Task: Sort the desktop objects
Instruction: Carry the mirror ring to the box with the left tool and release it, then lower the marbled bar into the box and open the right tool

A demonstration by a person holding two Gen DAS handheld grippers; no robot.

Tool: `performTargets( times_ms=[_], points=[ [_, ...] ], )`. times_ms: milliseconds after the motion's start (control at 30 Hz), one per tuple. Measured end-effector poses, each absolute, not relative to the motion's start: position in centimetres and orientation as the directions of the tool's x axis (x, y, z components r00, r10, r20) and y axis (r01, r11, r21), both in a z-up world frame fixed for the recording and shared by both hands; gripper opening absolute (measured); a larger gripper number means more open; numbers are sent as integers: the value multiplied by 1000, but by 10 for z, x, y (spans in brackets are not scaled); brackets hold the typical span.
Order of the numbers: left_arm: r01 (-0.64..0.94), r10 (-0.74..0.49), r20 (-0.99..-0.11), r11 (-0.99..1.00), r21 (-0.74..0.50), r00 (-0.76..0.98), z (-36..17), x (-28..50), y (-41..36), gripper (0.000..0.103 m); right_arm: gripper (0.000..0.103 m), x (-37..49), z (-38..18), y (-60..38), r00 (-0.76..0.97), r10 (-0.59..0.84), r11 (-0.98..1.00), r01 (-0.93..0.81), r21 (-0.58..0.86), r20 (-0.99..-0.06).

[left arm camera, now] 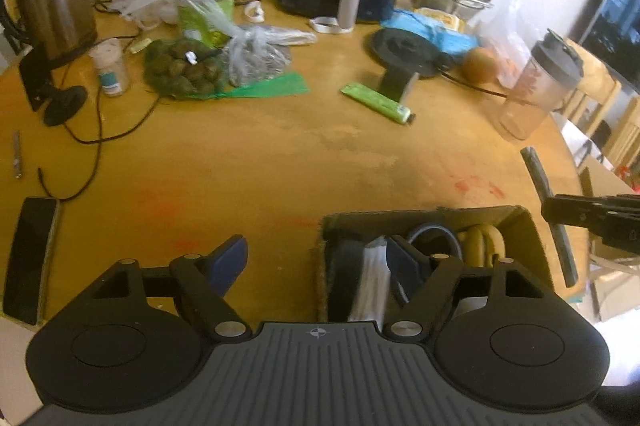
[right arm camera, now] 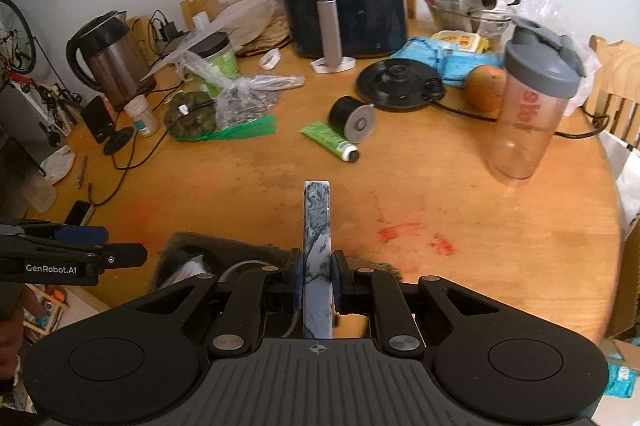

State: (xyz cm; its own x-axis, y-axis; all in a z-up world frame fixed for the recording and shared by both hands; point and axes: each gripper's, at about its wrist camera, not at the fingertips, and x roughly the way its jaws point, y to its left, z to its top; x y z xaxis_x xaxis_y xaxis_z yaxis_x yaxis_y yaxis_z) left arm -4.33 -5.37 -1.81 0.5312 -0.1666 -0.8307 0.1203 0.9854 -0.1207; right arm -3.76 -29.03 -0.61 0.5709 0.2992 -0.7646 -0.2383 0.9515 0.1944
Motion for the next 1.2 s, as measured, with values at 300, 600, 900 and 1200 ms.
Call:
performTargets(
  times_ms=[300,600,900,1200],
  points=[
    [79,-155,-836,988,-133,527,-19,-51,-37,78,17,-39,-5,-268,533,365,928,-275,252,-763],
    [69,-168,-833,986,-154,527,-18,-57,-28,79,68,-44,-13,-246,456,374,913,-332,235,-808],
    [82,-193,-829,981,-176,524,-18,-54,-27,79,96,-47,-13,-243,458,318,926,-337,169,-830],
    [87,-187,-821,982,-167,539,-14,-50,-31,79,99,-42,-12,-256,480,250,952,-282,121,-841]
  ],
)
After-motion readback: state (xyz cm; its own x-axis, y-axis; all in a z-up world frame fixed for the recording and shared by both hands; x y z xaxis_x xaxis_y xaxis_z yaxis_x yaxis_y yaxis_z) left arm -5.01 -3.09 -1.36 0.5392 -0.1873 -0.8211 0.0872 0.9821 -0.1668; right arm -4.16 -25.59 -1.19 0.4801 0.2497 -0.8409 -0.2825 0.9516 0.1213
